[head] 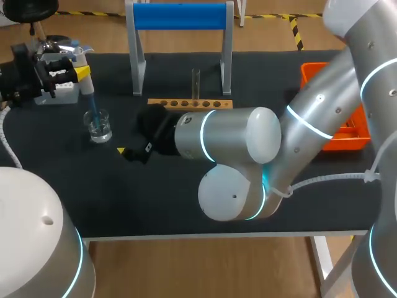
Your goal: Invert the test tube, pick up the pipette, mount the tip to pipette, aspirate from beaker and dispense into the tube, eject the tip, return the pipette, and cap with the stopper.
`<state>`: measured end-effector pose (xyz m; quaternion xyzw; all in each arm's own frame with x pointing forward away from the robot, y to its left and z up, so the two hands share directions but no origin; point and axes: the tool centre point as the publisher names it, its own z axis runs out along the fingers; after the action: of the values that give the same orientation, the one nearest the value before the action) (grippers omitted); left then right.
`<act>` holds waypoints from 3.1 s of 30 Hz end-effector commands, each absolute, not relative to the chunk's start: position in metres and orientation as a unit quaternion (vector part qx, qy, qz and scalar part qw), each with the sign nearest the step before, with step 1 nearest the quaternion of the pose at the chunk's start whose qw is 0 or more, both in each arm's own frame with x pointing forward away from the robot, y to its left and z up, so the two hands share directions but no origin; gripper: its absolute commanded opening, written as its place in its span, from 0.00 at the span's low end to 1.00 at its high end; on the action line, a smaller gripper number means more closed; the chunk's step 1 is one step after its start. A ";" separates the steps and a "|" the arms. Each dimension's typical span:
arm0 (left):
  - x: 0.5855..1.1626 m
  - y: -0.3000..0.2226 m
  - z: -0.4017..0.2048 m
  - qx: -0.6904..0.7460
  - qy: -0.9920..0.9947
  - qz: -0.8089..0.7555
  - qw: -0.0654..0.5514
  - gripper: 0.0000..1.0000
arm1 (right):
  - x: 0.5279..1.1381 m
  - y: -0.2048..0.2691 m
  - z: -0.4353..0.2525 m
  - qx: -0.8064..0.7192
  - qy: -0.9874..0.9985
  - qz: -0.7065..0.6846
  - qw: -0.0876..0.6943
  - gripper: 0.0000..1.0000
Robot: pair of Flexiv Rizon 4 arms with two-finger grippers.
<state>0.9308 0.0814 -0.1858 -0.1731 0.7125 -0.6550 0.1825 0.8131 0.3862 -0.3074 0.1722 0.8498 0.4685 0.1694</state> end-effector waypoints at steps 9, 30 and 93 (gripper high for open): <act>0.930 0.080 -0.186 -0.175 0.712 -0.654 0.185 0.00 | 0.812 0.358 -0.273 0.130 0.857 0.481 0.131 1.00; 0.930 0.080 -0.186 -0.175 0.712 -0.654 0.185 0.00 | 0.828 0.317 -0.203 0.028 0.809 0.586 -0.015 1.00; 0.930 0.080 -0.186 -0.175 0.712 -0.654 0.185 0.00 | 0.901 0.381 -0.102 -0.196 0.786 0.566 -0.153 0.00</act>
<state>0.9306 0.0812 -0.1857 -0.1734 0.7124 -0.6550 0.1828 0.8948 0.3748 -0.1033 -0.1392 0.7939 0.5872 -0.0749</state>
